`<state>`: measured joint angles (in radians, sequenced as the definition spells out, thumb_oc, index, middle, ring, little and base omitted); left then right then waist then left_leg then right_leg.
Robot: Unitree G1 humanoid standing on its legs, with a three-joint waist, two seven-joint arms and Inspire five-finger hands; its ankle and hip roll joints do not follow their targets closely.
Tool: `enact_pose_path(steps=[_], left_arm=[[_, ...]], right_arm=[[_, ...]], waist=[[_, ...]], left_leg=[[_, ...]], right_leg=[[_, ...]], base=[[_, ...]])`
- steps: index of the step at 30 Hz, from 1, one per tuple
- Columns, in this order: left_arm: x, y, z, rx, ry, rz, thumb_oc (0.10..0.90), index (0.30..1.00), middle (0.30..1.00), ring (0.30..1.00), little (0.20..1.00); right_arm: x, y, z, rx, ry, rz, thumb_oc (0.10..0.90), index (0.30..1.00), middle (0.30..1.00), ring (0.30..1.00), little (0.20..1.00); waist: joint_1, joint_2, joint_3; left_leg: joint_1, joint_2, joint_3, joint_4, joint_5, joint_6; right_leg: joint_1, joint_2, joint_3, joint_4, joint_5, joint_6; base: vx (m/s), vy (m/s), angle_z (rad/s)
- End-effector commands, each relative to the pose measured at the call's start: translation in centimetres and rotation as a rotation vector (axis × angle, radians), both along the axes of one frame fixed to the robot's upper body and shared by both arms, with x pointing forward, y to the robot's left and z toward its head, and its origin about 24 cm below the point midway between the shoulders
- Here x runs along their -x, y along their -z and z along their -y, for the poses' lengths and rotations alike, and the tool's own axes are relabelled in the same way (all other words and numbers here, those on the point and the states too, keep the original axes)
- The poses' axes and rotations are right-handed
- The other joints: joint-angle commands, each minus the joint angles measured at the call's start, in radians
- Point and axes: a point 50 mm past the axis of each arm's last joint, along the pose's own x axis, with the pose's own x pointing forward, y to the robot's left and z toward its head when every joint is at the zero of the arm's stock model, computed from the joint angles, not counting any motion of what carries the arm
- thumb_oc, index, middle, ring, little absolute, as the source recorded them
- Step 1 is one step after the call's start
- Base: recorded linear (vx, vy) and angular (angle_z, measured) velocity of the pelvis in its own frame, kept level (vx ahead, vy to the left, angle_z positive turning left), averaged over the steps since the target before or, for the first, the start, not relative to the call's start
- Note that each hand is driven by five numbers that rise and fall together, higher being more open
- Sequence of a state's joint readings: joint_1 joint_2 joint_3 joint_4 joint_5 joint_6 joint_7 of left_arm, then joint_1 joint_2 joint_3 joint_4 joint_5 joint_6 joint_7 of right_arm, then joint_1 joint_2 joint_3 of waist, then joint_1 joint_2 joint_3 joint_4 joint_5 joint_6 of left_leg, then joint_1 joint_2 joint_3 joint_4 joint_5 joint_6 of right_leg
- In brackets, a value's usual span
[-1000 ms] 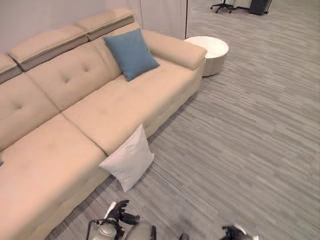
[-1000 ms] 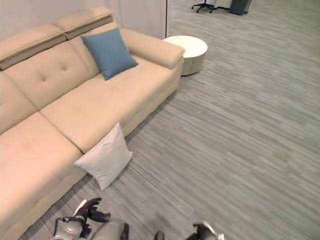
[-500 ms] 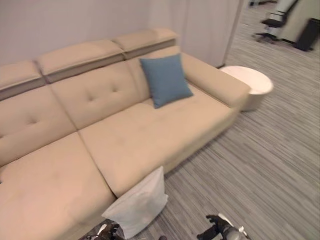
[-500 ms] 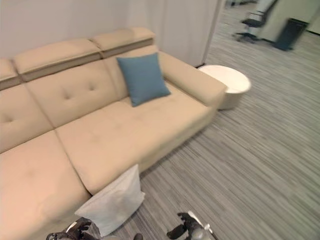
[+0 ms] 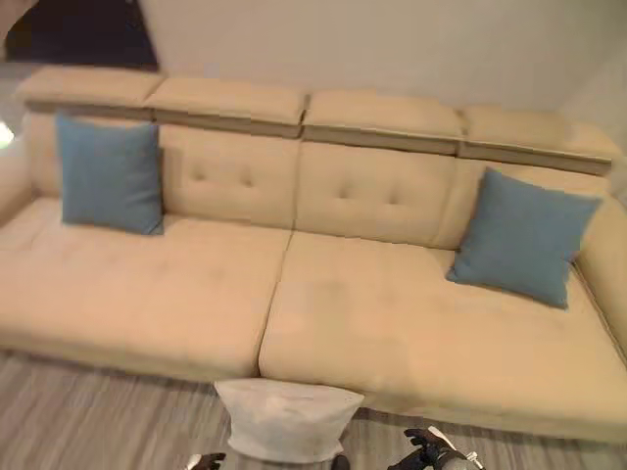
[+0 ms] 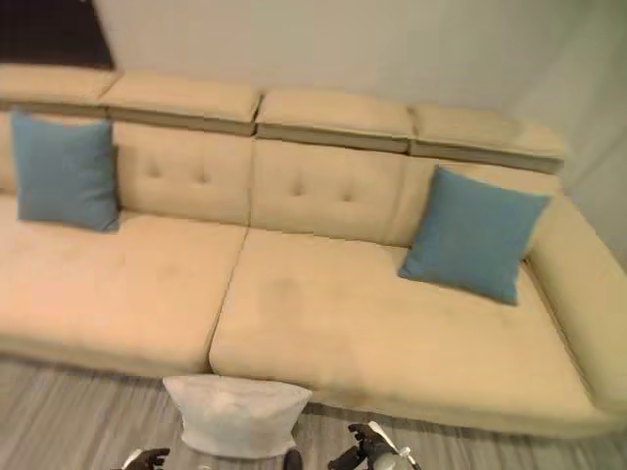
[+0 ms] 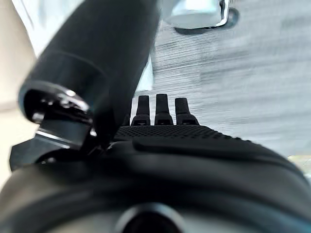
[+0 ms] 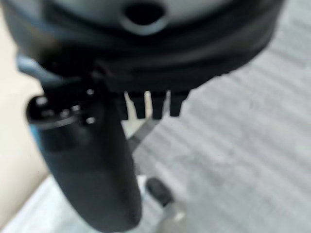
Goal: Pick up all the scattered cushions and arrange them neatly on the sofa.
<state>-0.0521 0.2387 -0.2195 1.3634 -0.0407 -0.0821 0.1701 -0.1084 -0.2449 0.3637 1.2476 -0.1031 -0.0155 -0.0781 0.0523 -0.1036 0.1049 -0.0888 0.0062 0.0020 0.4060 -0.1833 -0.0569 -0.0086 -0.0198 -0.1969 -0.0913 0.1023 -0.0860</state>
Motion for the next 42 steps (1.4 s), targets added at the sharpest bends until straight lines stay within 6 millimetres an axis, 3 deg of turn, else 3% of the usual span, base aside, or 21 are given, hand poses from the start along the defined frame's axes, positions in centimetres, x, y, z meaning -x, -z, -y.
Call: enact_pose_path(steps=[1,3,7,8,9,10,13,15,18,19,21,24,25,26,27,29,30,34,35,37,42], left_arm=[[-1.1,0.1,1.5,0.059,-0.044,0.055,0.800,0.900,0.900,0.900,0.900],[-0.9,0.1,1.4,0.072,-0.063,0.056,0.800,0.900,0.900,0.900,0.900],[-1.1,-0.2,0.5,0.058,-0.105,0.083,0.800,0.900,0.900,0.900,0.900],[-1.4,-0.4,0.0,0.038,-0.113,0.106,0.800,0.900,0.900,0.900,0.900],[-2.6,-1.2,-1.1,0.007,-0.148,0.187,0.800,0.900,0.900,0.900,0.900],[-2.5,-1.2,-1.1,0.007,-0.148,0.187,0.800,0.900,0.900,0.900,0.900],[-5.1,-2.9,-2.8,0.005,-0.245,0.351,0.800,0.900,0.900,0.900,0.900],[-6.4,-4.0,-3.8,0.012,-0.295,0.441,0.800,0.900,0.900,0.900,0.900],[-9.7,-6.3,-5.1,0.007,-0.286,0.582,0.800,0.900,0.900,0.900,0.900],[-9.7,-6.3,-5.1,0.007,-0.286,0.582,0.800,0.900,0.900,0.900,0.900],[-13.2,-9.3,-6.5,-0.027,-0.258,0.715,0.800,0.900,0.900,0.900,0.900],[-16.0,-11.5,-6.9,-0.037,-0.298,0.821,0.800,0.900,0.900,0.900,0.900],[-16.0,-11.6,-6.9,-0.037,-0.298,0.822,0.800,0.900,0.900,0.900,0.900],[-17.7,-13.1,-6.9,-0.024,-0.308,0.890,0.800,0.900,0.900,0.900,0.900],[-18.6,-14.1,-6.7,-0.023,-0.281,0.936,0.800,0.900,0.900,0.900,0.900],[-20.4,-16.0,-5.9,0.017,-0.286,1.024,0.800,0.900,0.900,0.900,0.900],[-22.0,-17.9,-5.4,0.058,-0.280,1.112,0.800,0.900,0.900,0.900,0.900],[-23.6,-20.5,-5.0,0.110,-0.281,1.223,0.800,0.900,0.900,0.900,0.900],[-24.8,-22.2,-4.6,0.126,-0.266,1.269,0.800,0.900,0.900,0.900,0.900],[-25.1,-22.5,-4.3,0.150,-0.270,1.281,0.800,0.900,0.900,0.900,0.900],[-26.7,-23.9,-2.3,0.310,-0.325,1.347,0.800,0.900,0.900,0.900,0.900]], right_arm=[[0.2,-0.6,2.6,0.055,0.089,0.037,0.800,0.900,0.900,0.900,0.900],[1.2,-0.3,3.0,0.062,0.122,0.008,0.800,0.900,0.900,0.900,0.900],[1.6,-0.4,3.6,0.068,0.152,0.000,0.800,0.900,0.900,0.900,0.900],[1.5,-0.4,3.8,0.068,0.162,0.010,0.800,0.900,0.900,0.900,0.900],[1.0,-0.8,4.2,0.055,0.207,0.052,0.800,0.900,0.900,0.900,0.900],[1.0,-0.8,4.2,0.055,0.207,0.052,0.800,0.900,0.900,0.900,0.900],[-0.7,-1.9,5.5,0.019,0.332,0.173,0.800,0.900,0.900,0.900,0.900],[-2.2,-3.0,6.4,0.003,0.389,0.256,0.800,0.900,0.900,0.900,0.900],[-6.5,-5.5,7.2,-0.008,0.395,0.416,0.800,0.900,0.900,0.900,0.900],[-6.4,-5.5,7.2,-0.008,0.395,0.416,0.800,0.900,0.900,0.900,0.900],[-9.6,-7.5,7.1,-0.040,0.430,0.540,0.800,0.900,0.900,0.900,0.900],[-12.9,-10.0,7.0,-0.050,0.441,0.660,0.800,0.900,0.900,0.900,0.900],[-12.9,-10.0,7.0,-0.050,0.441,0.660,0.800,0.900,0.900,0.900,0.900],[-14.4,-11.3,7.0,-0.046,0.436,0.710,0.800,0.900,0.900,0.900,0.900],[-14.5,-11.6,7.2,-0.038,0.436,0.727,0.800,0.900,0.900,0.900,0.900],[-16.8,-14.0,6.8,-0.049,0.419,0.838,0.800,0.900,0.900,0.900,0.900],[-18.2,-16.0,6.9,-0.041,0.391,0.915,0.800,0.900,0.900,0.900,0.900],[-20.2,-19.3,7.2,-0.069,0.389,1.032,0.800,0.900,0.900,0.900,0.900],[-21.3,-20.8,6.8,-0.133,0.423,1.086,0.800,0.900,0.900,0.900,0.900],[-21.7,-21.2,6.6,-0.148,0.424,1.094,0.800,0.900,0.900,0.900,0.900],[-23.3,-22.7,3.7,-0.264,0.411,1.163,0.800,0.900,0.900,0.900,0.900]], waist=[[-0.039,0.036,0.012],[-0.054,0.032,0.008],[-0.056,0.035,-0.001],[-0.055,0.035,-0.005],[-0.056,0.033,-0.001],[-0.057,0.033,-0.001],[-0.055,0.039,0.037],[-0.067,0.072,0.055],[-0.078,0.088,0.121],[-0.077,0.088,0.123],[-0.077,0.072,0.149],[-0.075,0.079,0.151],[-0.075,0.078,0.150],[-0.064,0.105,0.163],[-0.063,0.101,0.174],[-0.066,0.098,0.230],[-0.064,0.099,0.245],[-0.075,0.115,0.228],[-0.082,0.124,0.234],[-0.086,0.127,0.225],[-0.093,0.138,0.189]], left_leg=[[-0.003,0.024,0.145,-0.097,0.035,0.034],[0.043,0.074,0.193,-0.102,0.027,0.021],[0.108,0.137,0.177,-0.200,0.078,-0.018],[0.110,0.150,0.164,-0.225,0.098,-0.031],[0.108,0.193,0.152,-0.273,0.146,-0.056],[0.109,0.192,0.152,-0.274,0.147,-0.056],[0.055,0.250,0.091,-0.312,0.216,-0.080],[0.047,0.262,0.073,-0.375,0.237,-0.096],[-0.043,0.223,0.051,-0.346,0.224,-0.090],[-0.040,0.223,0.052,-0.345,0.222,-0.090],[-0.194,0.179,0.066,-0.294,0.213,-0.087],[-0.286,0.156,0.104,-0.282,0.213,-0.082],[-0.288,0.155,0.104,-0.280,0.212,-0.082],[-0.350,0.180,0.122,-0.233,0.186,-0.075],[-0.374,0.174,0.129,-0.206,0.173,-0.071],[-0.451,0.177,0.111,-0.124,0.158,-0.060],[-0.550,0.189,0.081,-0.031,0.138,-0.054],[-0.712,0.195,0.042,0.066,0.115,-0.054],[-0.805,0.192,0.029,0.115,0.108,-0.055],[-0.857,0.190,0.023,0.141,0.102,-0.055],[-1.052,0.190,0.018,0.270,0.060,-0.043]], right_leg=[[0.018,-0.063,0.001,0.143,-0.164,0.178],[0.031,-0.074,-0.056,0.142,-0.177,0.171],[0.062,-0.081,-0.120,0.125,-0.180,0.170],[0.066,-0.082,-0.128,0.122,-0.180,0.171],[0.068,-0.092,-0.144,0.126,-0.182,0.173],[0.068,-0.092,-0.145,0.126,-0.183,0.173],[0.055,-0.108,-0.142,0.149,-0.185,0.192],[0.021,-0.110,-0.133,0.175,-0.187,0.202],[-0.139,-0.140,-0.055,0.227,-0.135,0.216],[-0.137,-0.140,-0.054,0.229,-0.137,0.216],[-0.305,-0.156,-0.012,0.220,-0.063,0.232],[-0.427,-0.191,-0.039,0.242,-0.029,0.259],[-0.430,-0.191,-0.038,0.244,-0.030,0.259],[-0.518,-0.226,-0.058,0.394,-0.077,0.283],[-0.479,-0.223,-0.062,0.363,-0.093,0.272],[-0.593,-0.210,-0.010,0.480,-0.117,0.262],[-0.677,-0.217,-0.011,0.546,-0.156,0.248],[-0.812,-0.243,-0.010,0.626,-0.186,0.253],[-0.906,-0.256,0.014,0.685,-0.201,0.250],[-0.955,-0.260,0.025,0.714,-0.210,0.246],[-1.159,-0.258,0.065,0.835,-0.238,0.227]], base=[[-0.04,-0.050,1.29],[-0.01,-0.034,0.98],[0.04,0.031,0.72],[0.06,0.136,0.55],[0.04,0.115,0.44],[0.02,0.141,0.48],[-0.03,0.158,0.28],[-0.11,0.241,0.11],[-0.24,0.242,0.00],[-0.33,0.217,-0.16],[-0.31,0.220,-0.38],[-0.11,0.161,-0.41],[-0.06,0.124,-0.40],[-0.08,0.042,-0.40],[-0.15,0.050,-0.61],[-0.15,-0.050,-0.38],[-0.09,-0.090,-0.08],[-0.03,-0.035,-0.13],[-0.04,0.041,0.02],[-0.02,0.039,0.00],[0.04,0.065,-0.03]])
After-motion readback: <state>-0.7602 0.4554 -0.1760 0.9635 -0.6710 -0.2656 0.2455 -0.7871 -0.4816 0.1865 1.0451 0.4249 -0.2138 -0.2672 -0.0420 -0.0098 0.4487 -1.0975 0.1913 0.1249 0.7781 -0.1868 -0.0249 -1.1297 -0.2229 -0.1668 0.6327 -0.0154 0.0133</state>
